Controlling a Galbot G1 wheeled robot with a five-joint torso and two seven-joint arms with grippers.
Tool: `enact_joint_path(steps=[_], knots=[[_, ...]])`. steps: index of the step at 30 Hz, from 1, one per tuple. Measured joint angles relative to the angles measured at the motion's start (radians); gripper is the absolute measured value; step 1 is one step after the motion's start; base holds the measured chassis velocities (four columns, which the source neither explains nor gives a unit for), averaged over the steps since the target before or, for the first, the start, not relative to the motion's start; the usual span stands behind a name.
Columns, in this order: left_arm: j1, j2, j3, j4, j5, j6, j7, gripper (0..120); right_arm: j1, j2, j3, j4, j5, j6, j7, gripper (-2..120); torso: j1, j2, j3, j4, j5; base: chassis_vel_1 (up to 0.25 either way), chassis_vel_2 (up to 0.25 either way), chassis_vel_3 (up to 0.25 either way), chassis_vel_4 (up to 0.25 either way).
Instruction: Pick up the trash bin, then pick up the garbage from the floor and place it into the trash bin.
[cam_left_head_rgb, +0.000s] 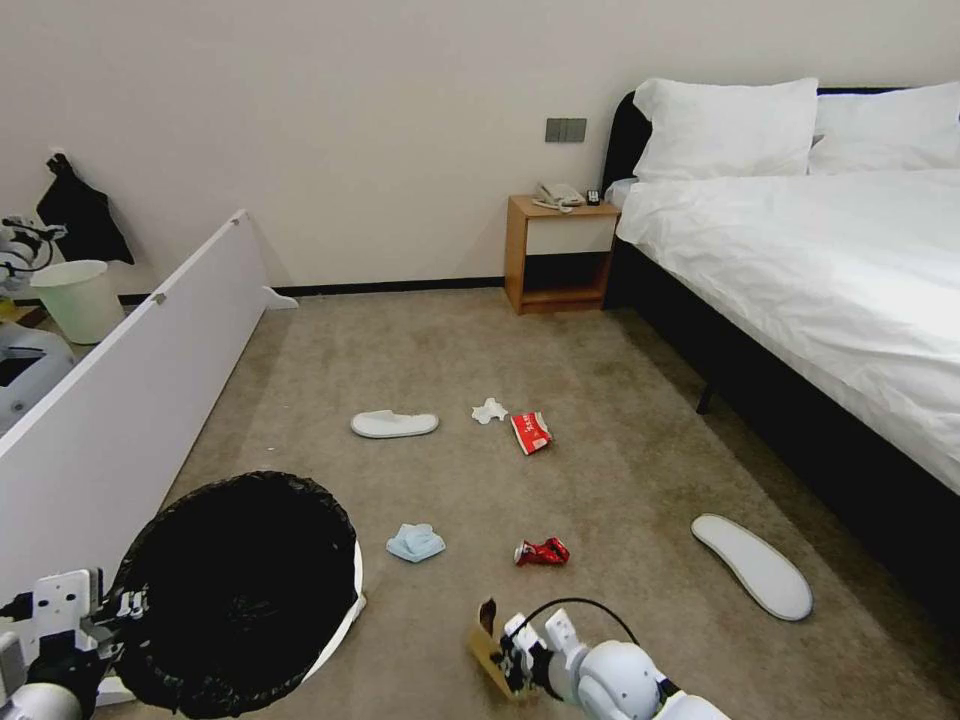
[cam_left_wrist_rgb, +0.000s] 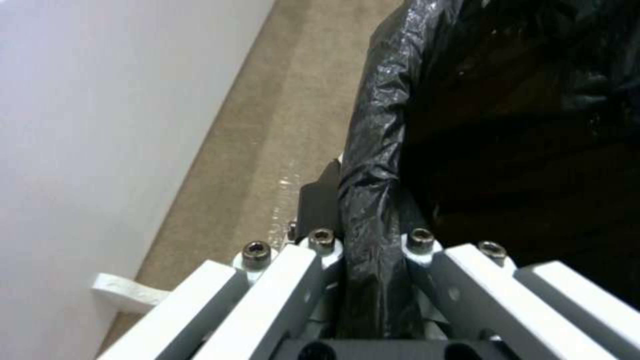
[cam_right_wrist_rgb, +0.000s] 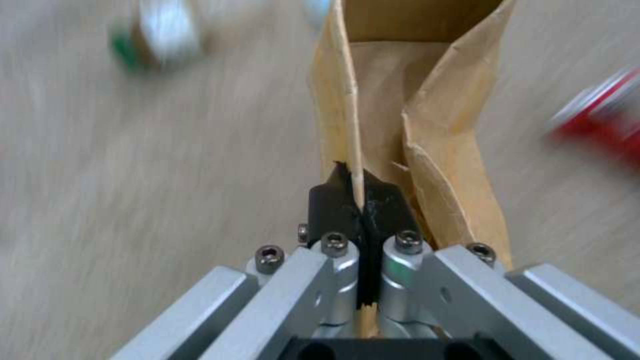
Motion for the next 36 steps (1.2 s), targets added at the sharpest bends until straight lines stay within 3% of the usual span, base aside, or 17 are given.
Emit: enact_joint_path(steps=[5,8,14,18,27,36], knots=[[-0.020,0.026,0.030,0.015,-0.002,0.000,-0.002,3,-0.038,-0.054,0.079,0.119,0.011,0.083,-0.005,0,0.000,0.000,0.000,-0.0005,-0.0002,0.000,0.000,0.000,0.000],[-0.036,0.058,0.056,0.028,-0.016,0.000,-0.007,3,-0.086,-0.111,0.137,0.266,0.020,0.179,-0.006,0,0.000,0.000,0.000,-0.0007,-0.0001,0.000,0.000,0.000,0.000],[-0.040,0.084,0.055,0.043,-0.041,0.000,-0.009,3,-0.093,-0.153,0.152,0.400,0.081,0.338,-0.002,0,0.000,0.000,0.000,0.0004,0.0000,0.000,0.000,0.000,0.000],[-0.074,0.110,0.061,0.062,-0.062,0.000,-0.010,3,-0.069,-0.187,0.160,0.490,0.173,0.436,0.029,0,0.000,0.000,0.000,-0.0006,-0.0001,0.000,0.000,0.000,0.000],[-0.089,0.119,0.071,0.088,-0.071,0.000,-0.004,3,0.064,-0.220,0.177,0.643,0.424,0.471,0.043,0,0.000,0.000,0.000,-0.0002,-0.0003,0.000,0.000,0.000,0.000],[-0.084,0.125,0.073,0.077,-0.069,0.000,-0.004,3,0.227,-0.188,0.133,0.706,0.544,0.464,-0.017,0,0.000,0.000,0.000,-0.0004,-0.0002,0.000,0.000,0.000,0.000]])
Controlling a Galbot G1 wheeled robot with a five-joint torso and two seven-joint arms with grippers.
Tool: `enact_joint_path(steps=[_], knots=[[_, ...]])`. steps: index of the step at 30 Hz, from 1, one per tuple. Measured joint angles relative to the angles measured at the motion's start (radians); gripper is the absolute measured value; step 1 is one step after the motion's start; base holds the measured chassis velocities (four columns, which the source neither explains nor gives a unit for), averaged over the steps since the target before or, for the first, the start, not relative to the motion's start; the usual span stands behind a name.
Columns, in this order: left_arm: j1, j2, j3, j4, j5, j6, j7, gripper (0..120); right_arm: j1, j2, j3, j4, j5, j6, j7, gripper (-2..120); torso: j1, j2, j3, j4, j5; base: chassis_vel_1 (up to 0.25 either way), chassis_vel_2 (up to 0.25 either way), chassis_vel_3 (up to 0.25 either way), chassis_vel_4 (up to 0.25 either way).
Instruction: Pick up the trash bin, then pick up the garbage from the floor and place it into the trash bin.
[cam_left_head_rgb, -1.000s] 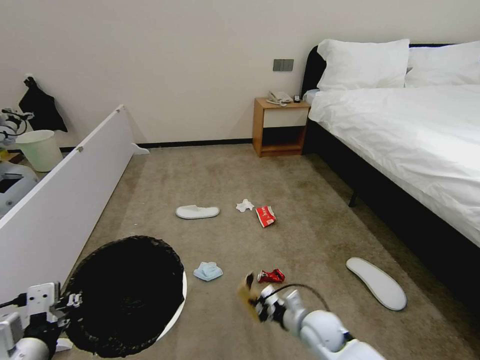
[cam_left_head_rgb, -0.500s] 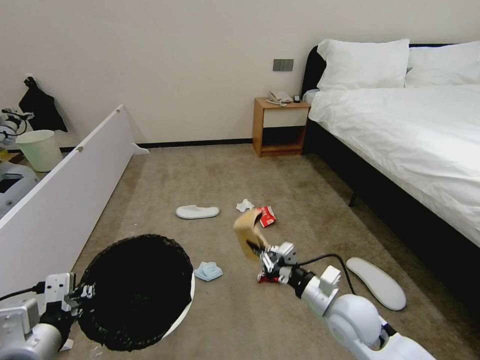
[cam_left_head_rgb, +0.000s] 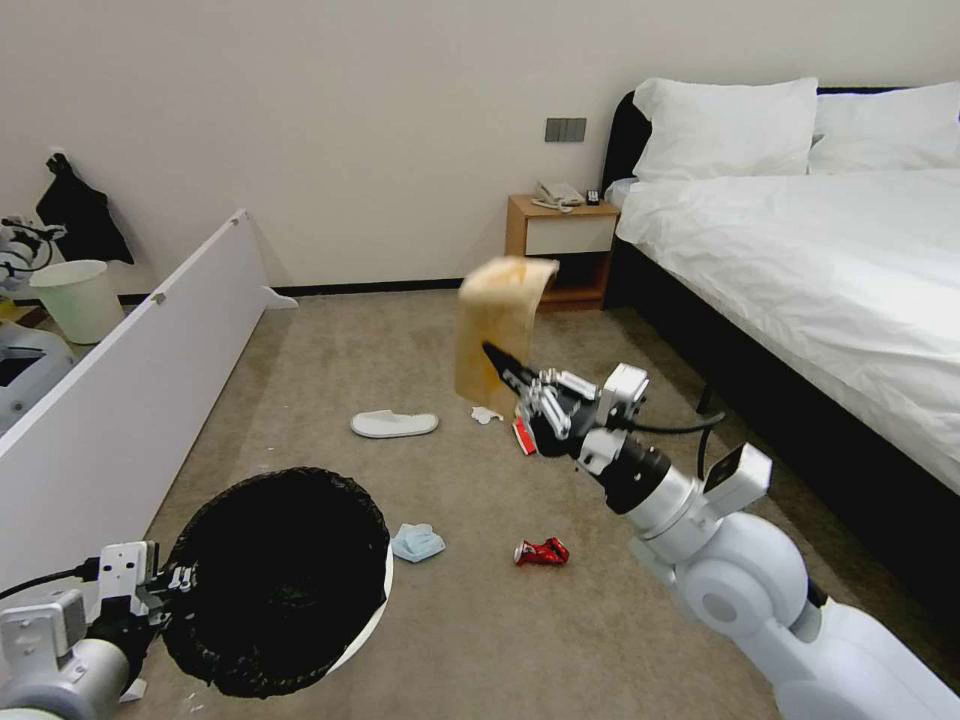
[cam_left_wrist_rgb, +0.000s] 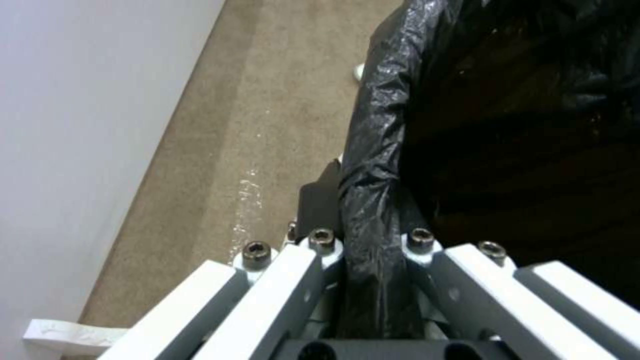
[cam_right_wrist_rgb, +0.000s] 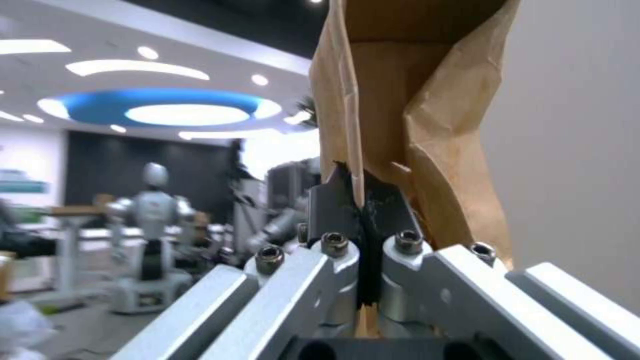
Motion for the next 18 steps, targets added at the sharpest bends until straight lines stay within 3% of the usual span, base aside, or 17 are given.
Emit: enact_joint_path(steps=[9,18], knots=[[0.016,-0.018,-0.004,-0.024,0.003,0.000,-0.001,3,0.160,0.085,-0.146,-0.023,0.085,-0.047,-0.045,0,0.000,0.000,0.000,0.0003,0.0000,0.000,0.000,0.000,0.000],[0.023,-0.017,-0.001,-0.032,0.010,0.000,-0.004,3,0.218,0.154,-0.308,-0.054,0.117,-0.053,-0.072,0,0.000,0.000,0.000,0.0002,-0.0002,0.000,0.000,0.000,0.000]])
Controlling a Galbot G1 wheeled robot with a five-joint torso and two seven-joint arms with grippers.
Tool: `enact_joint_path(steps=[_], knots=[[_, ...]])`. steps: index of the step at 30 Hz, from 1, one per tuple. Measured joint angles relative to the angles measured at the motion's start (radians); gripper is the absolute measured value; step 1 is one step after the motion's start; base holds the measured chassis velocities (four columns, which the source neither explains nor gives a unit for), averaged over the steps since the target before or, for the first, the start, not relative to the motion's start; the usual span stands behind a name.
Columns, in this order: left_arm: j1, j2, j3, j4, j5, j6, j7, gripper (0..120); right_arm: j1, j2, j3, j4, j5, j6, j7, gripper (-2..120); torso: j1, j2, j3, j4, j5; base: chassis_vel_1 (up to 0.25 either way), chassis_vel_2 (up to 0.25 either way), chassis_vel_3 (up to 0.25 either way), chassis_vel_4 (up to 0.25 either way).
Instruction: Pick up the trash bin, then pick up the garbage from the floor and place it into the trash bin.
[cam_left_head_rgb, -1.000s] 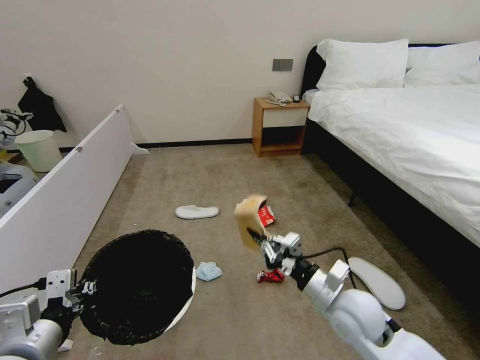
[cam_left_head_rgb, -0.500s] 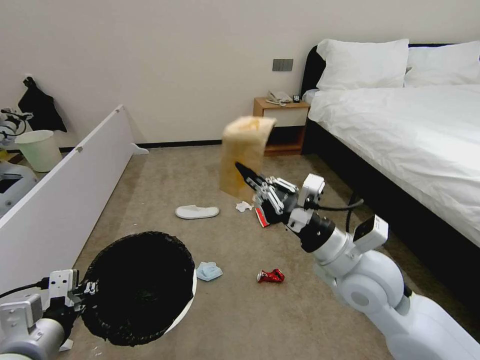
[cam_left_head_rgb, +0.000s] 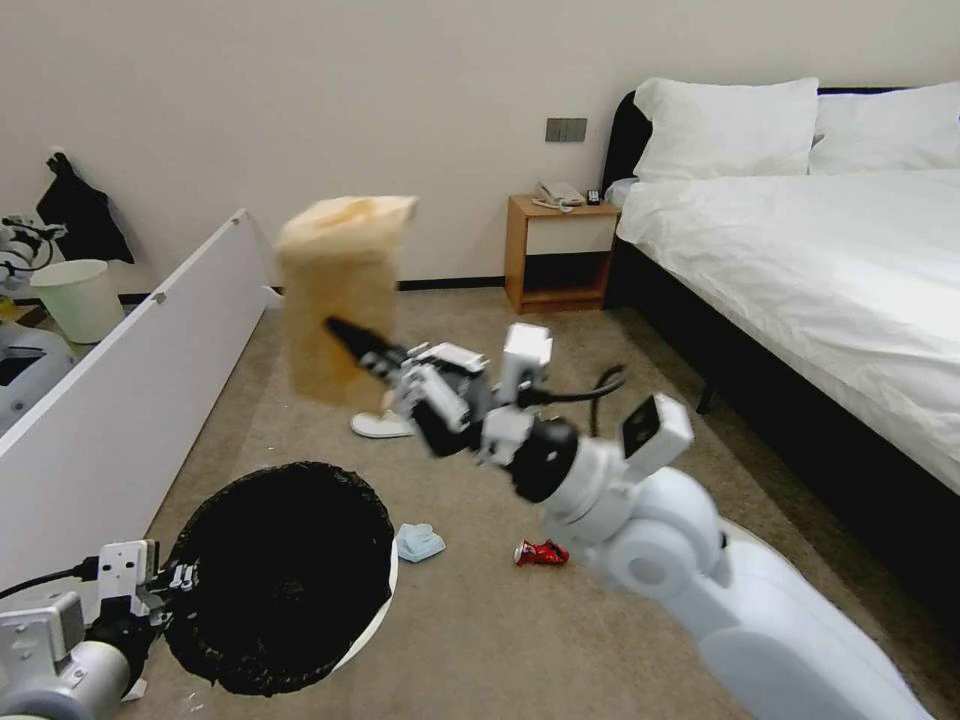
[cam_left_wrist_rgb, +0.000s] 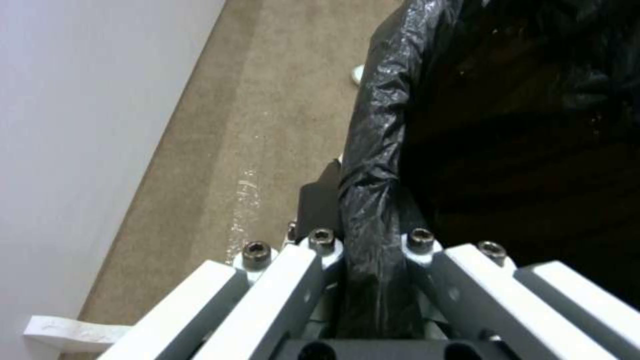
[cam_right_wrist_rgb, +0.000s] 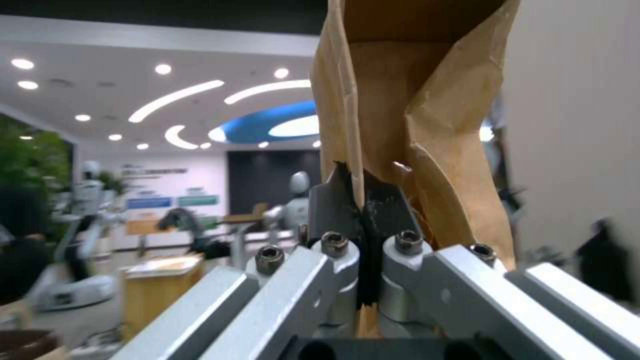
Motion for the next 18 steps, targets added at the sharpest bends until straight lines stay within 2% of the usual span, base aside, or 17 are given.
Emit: enact_joint_path(steps=[2,8,18], knots=[[0.002,0.000,0.002,0.000,0.005,0.000,-0.001,3,0.009,0.025,-0.070,-0.016,-0.004,0.000,-0.002,0,0.000,0.000,0.000,0.0002,0.0000,0.000,0.000,0.000,0.000],[-0.001,-0.003,0.002,0.000,0.006,0.000,-0.002,3,-0.006,0.026,-0.155,-0.041,-0.044,0.001,-0.002,0,0.000,0.000,0.000,0.0001,0.0000,0.000,0.000,0.000,0.000],[0.032,-0.003,0.012,-0.005,0.003,0.000,-0.002,3,-0.082,-0.057,-0.189,-0.077,-0.111,0.001,0.015,0,0.000,0.000,0.000,-0.0001,0.0002,0.000,0.000,0.000,0.000]])
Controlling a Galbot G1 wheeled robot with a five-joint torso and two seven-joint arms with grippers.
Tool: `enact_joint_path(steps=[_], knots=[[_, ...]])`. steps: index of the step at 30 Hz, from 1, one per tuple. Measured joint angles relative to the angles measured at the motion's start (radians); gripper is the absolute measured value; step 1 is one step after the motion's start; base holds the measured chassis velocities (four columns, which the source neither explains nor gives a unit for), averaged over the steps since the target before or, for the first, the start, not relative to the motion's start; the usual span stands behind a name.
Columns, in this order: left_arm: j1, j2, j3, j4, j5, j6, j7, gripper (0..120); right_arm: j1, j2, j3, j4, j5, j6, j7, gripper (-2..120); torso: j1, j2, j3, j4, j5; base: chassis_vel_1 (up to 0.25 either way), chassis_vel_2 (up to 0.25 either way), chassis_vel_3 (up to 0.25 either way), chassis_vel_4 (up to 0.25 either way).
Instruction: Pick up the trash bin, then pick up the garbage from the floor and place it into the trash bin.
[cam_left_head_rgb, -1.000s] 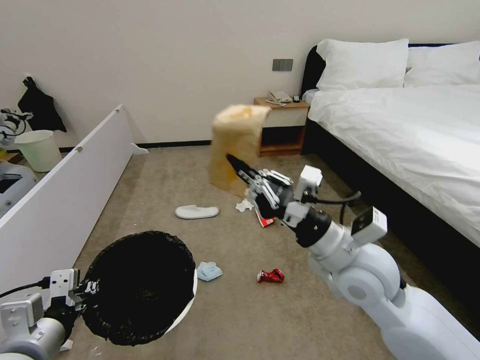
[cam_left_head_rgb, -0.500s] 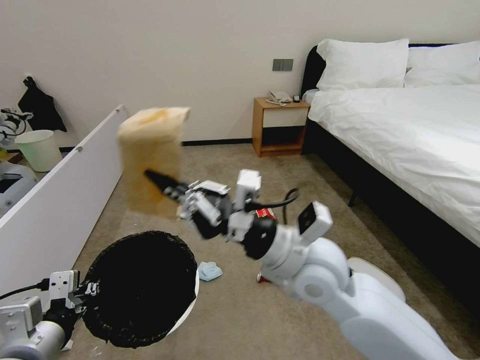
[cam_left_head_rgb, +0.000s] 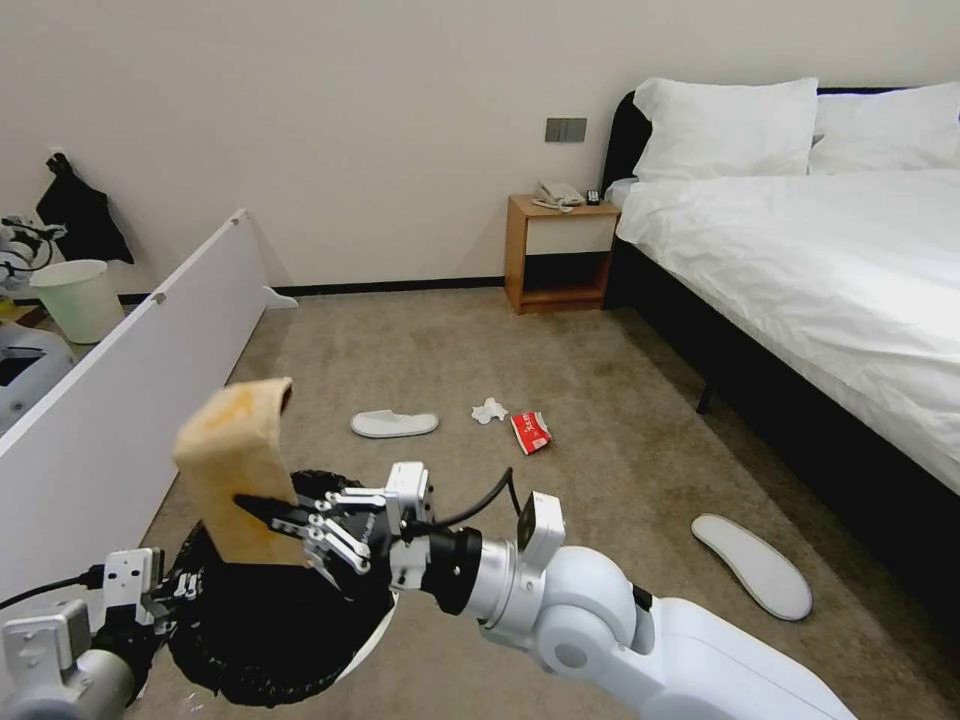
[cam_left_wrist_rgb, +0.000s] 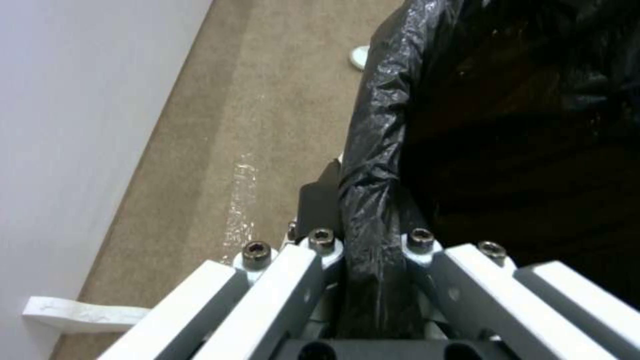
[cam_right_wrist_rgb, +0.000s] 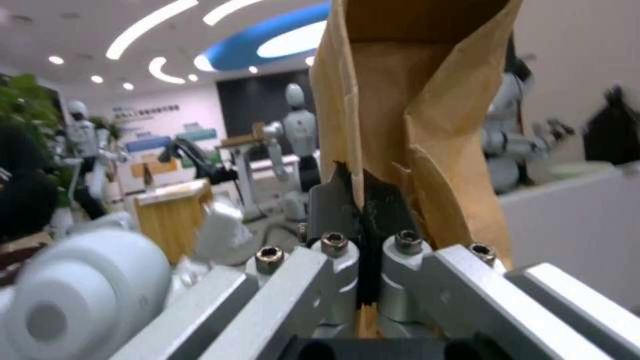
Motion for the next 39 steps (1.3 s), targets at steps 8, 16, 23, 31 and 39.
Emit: enact_joint_path(steps=[8,16,23,31,39], knots=[[0.008,0.005,-0.004,-0.006,-0.010,0.000,0.000,3,-0.043,-0.025,0.009,-0.025,-0.038,0.000,0.004,0,0.000,0.000,0.000,0.0002,0.0000,0.000,0.000,0.000,0.000],[0.022,0.001,0.000,-0.014,-0.018,0.000,-0.002,3,-0.060,-0.023,0.002,-0.033,-0.051,0.001,0.010,0,0.000,0.000,0.000,0.0001,0.0000,0.000,0.000,0.000,0.000],[0.019,-0.001,0.007,-0.020,-0.026,0.000,-0.008,3,-0.054,0.003,-0.028,-0.055,-0.092,-0.012,0.041,17,0.000,0.000,0.000,0.0003,0.0000,0.000,0.000,0.000,0.000],[0.016,-0.001,0.006,-0.020,-0.030,0.000,-0.009,3,-0.037,-0.003,-0.037,-0.030,-0.113,-0.109,0.085,44,0.000,0.000,0.000,0.0001,0.0000,0.000,0.000,0.000,0.000],[0.018,-0.004,0.008,-0.027,-0.033,0.000,-0.009,3,-0.036,0.003,-0.038,-0.017,-0.090,-0.150,0.098,77,0.000,0.000,0.000,0.0001,0.0000,0.000,0.000,0.000,0.000]])
